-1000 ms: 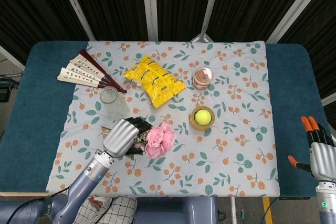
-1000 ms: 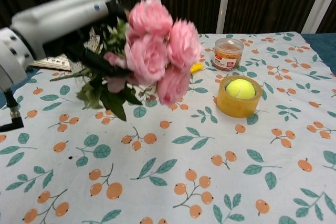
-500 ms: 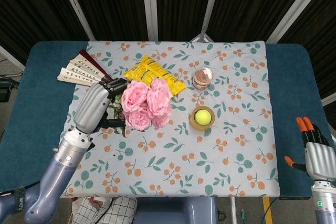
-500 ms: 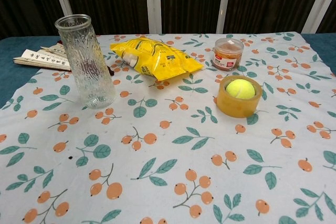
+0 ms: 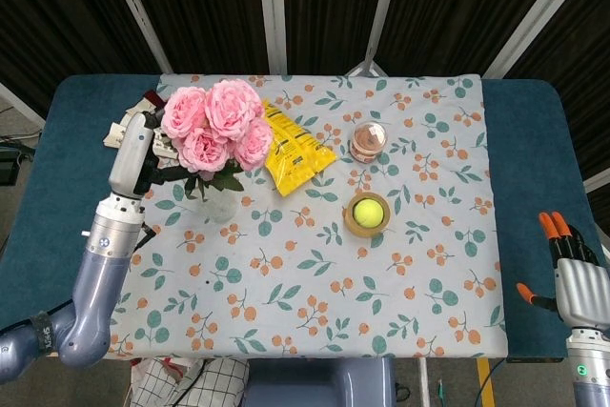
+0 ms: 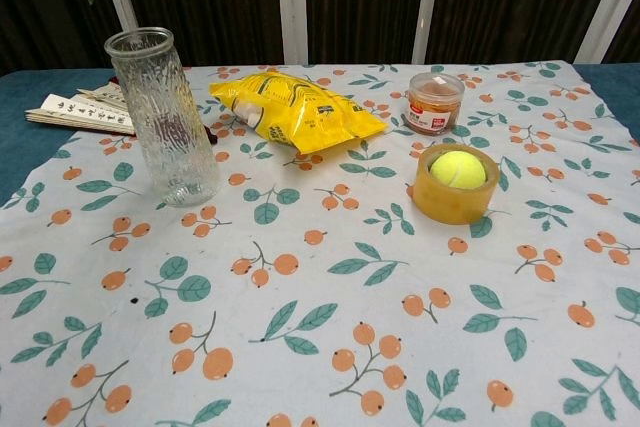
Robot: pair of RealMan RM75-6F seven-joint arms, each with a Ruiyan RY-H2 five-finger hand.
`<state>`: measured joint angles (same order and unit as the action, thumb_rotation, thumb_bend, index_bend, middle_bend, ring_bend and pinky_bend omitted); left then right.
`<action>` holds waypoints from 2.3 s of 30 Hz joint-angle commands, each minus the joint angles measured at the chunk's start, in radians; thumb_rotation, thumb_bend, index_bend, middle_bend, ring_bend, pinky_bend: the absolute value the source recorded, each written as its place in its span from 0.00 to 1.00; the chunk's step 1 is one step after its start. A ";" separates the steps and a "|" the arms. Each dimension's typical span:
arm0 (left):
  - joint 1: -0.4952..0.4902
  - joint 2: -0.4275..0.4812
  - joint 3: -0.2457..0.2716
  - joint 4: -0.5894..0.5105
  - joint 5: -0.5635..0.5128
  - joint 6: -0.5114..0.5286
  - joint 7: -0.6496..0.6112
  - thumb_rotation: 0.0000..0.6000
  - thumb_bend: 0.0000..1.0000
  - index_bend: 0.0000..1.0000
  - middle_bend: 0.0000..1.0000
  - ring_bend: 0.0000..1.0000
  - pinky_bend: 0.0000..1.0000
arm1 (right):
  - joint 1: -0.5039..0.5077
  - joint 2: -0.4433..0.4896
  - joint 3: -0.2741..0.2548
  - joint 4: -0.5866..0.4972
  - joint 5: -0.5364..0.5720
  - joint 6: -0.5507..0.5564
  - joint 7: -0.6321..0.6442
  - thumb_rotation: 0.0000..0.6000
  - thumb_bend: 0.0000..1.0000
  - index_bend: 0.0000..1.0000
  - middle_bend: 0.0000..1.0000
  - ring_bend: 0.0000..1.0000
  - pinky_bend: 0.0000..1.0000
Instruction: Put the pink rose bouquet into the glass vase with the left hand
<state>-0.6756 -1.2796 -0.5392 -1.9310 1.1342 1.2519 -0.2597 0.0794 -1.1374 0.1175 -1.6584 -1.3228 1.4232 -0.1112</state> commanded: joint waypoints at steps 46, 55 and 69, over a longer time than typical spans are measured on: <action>-0.062 -0.164 0.008 0.187 -0.028 -0.044 -0.147 1.00 0.44 0.46 0.47 0.40 0.54 | 0.005 0.003 0.003 0.021 0.005 -0.016 0.037 1.00 0.16 0.08 0.00 0.01 0.20; -0.042 -0.186 0.053 0.219 0.039 -0.038 -0.213 1.00 0.44 0.46 0.46 0.39 0.54 | 0.004 0.003 0.000 0.022 -0.011 -0.008 0.047 1.00 0.16 0.08 0.00 0.01 0.19; 0.025 -0.201 0.116 0.358 0.100 -0.033 -0.391 1.00 0.42 0.46 0.44 0.37 0.53 | 0.003 0.005 -0.002 0.020 -0.017 -0.005 0.057 1.00 0.16 0.08 0.00 0.01 0.19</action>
<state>-0.6568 -1.4779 -0.4292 -1.5920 1.2351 1.2269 -0.6341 0.0819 -1.1326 0.1160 -1.6382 -1.3400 1.4178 -0.0542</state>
